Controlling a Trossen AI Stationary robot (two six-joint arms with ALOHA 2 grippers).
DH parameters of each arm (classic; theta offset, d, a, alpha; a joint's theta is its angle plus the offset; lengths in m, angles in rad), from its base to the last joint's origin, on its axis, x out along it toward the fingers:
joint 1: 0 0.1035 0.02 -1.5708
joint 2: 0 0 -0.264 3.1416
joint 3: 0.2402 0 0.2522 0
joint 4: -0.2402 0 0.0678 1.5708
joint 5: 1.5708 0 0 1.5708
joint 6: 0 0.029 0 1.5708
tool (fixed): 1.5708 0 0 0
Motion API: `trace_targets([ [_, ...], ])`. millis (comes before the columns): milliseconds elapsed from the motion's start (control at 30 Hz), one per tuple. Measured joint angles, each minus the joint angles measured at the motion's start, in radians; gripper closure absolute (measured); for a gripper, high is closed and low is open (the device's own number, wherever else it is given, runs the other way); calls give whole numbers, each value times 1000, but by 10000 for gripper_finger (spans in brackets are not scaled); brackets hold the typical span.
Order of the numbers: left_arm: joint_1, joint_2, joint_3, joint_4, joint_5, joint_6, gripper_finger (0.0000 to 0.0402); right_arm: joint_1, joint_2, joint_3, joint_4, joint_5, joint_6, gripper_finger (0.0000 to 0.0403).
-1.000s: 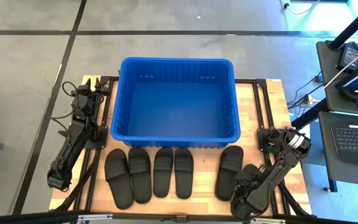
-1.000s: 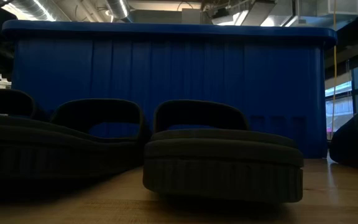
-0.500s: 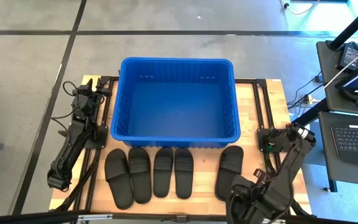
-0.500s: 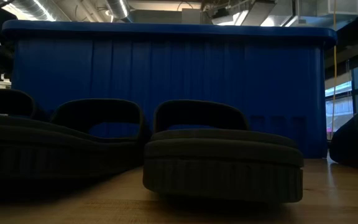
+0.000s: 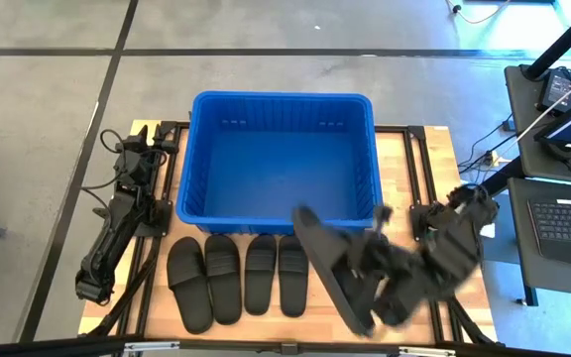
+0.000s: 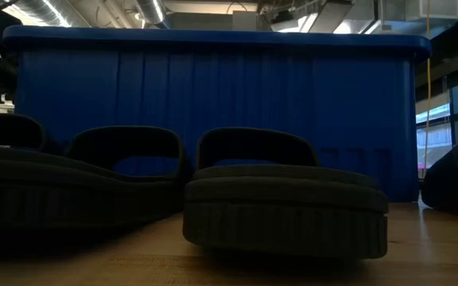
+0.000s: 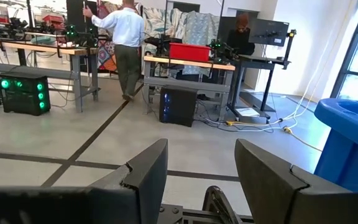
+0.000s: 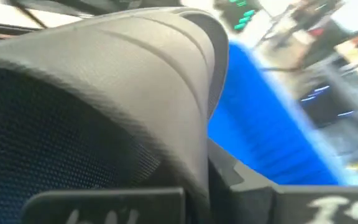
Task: Pick and place slides into bin
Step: Put the black slides into the blue organizer bin
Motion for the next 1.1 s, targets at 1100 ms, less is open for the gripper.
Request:
trace_targets([
  [1100, 0, 0, 0, 2, -6, 90, 220, -979, 131, -41, 7, -214, -773, 386],
])
